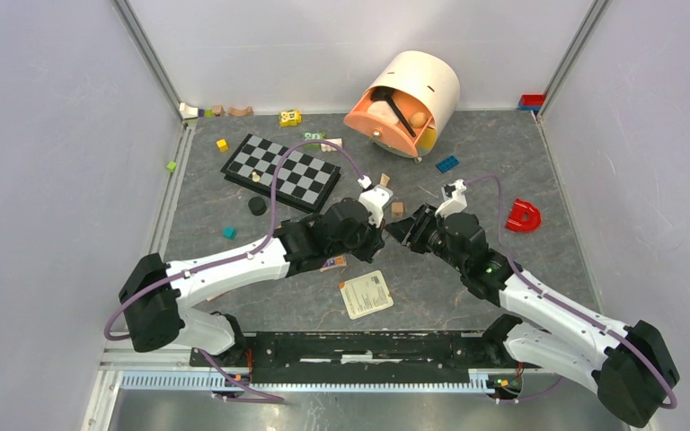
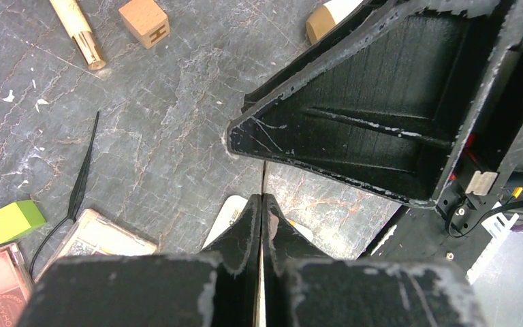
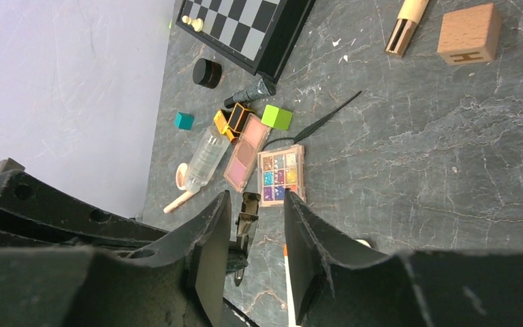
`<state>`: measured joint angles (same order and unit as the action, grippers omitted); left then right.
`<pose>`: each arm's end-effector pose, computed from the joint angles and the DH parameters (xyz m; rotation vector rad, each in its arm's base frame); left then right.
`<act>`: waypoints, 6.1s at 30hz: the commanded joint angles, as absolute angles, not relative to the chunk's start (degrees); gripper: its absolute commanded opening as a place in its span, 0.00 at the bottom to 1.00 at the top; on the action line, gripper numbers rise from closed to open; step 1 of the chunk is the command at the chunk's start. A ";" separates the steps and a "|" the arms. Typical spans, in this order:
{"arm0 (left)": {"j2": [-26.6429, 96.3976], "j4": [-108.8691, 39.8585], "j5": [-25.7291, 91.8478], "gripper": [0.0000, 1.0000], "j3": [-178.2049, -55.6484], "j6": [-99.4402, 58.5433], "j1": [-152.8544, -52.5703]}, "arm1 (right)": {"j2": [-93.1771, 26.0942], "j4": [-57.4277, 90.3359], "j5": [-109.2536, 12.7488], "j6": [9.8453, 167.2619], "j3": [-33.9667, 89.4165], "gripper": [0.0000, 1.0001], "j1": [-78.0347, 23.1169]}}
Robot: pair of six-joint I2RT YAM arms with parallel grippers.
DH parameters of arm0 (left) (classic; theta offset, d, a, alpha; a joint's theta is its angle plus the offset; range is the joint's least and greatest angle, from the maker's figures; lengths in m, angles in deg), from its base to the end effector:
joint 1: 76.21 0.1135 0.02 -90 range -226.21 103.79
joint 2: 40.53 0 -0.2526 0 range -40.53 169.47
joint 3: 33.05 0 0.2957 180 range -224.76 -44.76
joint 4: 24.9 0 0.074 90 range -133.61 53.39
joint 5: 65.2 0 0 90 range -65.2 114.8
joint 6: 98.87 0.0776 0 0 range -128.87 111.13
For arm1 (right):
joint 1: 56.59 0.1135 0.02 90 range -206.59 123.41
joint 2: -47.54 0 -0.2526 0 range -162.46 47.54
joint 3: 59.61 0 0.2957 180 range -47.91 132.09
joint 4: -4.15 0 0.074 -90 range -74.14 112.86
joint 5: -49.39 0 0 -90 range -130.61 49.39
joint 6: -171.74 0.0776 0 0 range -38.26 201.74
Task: Organize the makeup
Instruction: Place the makeup tool in the drawer, then pick up the makeup tool from the center of the board.
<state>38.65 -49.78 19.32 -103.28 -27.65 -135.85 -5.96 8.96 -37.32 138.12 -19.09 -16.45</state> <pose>0.2037 -0.3330 0.2314 0.7279 2.1178 -0.6722 0.2338 0.1914 0.2039 0.3295 2.0077 1.0681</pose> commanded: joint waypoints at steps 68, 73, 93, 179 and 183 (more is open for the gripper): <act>20.97 -70.89 0.61 0.81 -98.90 -23.28 -115.15 | -66.43 18.60 -20.63 50.38 59.39 0.31 -25.74; 21.53 -70.89 0.74 0.81 -98.90 -23.19 -115.15 | -65.84 19.01 -21.16 51.98 60.66 0.47 -25.87; 21.18 -78.73 -5.53 0.85 -99.97 -35.47 -114.64 | -28.37 16.30 -32.07 79.30 29.47 0.54 -25.74; 8.99 -103.63 -3.67 0.97 -78.67 -119.20 -81.12 | -15.04 22.40 -54.23 95.29 -8.03 0.58 -25.76; 10.13 -101.87 -3.31 0.93 -78.24 -117.64 -78.36 | -15.47 22.53 -54.76 95.17 -7.67 0.58 -25.74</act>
